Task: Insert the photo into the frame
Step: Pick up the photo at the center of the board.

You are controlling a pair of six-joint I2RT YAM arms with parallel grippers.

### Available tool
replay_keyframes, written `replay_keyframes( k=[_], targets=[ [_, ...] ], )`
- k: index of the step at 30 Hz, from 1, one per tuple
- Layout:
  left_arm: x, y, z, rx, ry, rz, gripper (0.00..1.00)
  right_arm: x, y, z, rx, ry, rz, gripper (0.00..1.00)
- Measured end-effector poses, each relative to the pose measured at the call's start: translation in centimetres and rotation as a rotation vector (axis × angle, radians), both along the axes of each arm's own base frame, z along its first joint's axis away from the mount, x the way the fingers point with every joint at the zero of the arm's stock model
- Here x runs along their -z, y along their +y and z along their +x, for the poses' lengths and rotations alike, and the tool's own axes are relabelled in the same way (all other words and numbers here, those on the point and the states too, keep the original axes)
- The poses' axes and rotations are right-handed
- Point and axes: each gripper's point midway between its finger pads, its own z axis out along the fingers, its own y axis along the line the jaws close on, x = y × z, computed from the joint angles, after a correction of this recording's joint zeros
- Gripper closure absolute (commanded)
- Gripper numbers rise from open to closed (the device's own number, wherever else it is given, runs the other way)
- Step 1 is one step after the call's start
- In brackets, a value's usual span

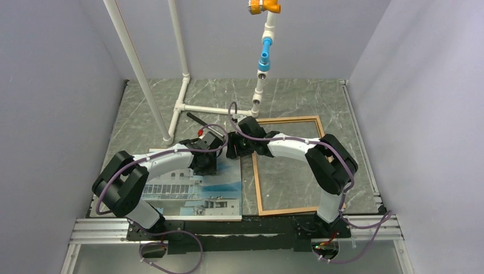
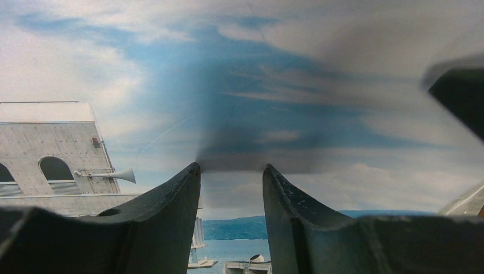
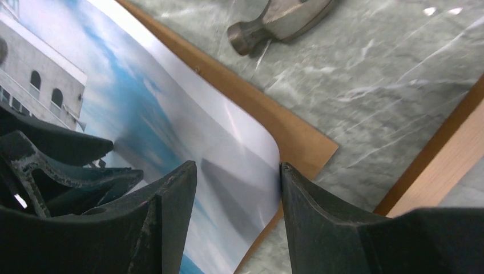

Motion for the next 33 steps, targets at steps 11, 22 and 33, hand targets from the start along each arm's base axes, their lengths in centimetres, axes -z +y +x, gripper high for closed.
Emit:
replay_keyframes(
  k=[11, 22, 33],
  targets=[
    [0.0, 0.0, 0.0, 0.0, 0.0, 0.001, 0.51, 0.6, 0.2, -1.2, -0.017, 0.023, -0.013, 0.47],
    [0.0, 0.0, 0.0, 0.0, -0.001, 0.0, 0.51, 0.2, 0.3, -4.7, -0.012, 0.183, 0.193, 0.71],
    [-0.2, -0.1, 0.0, 0.002, -0.005, -0.004, 0.5, -4.5, 0.2, -6.1, 0.054, 0.275, 0.471, 0.38]
  ],
)
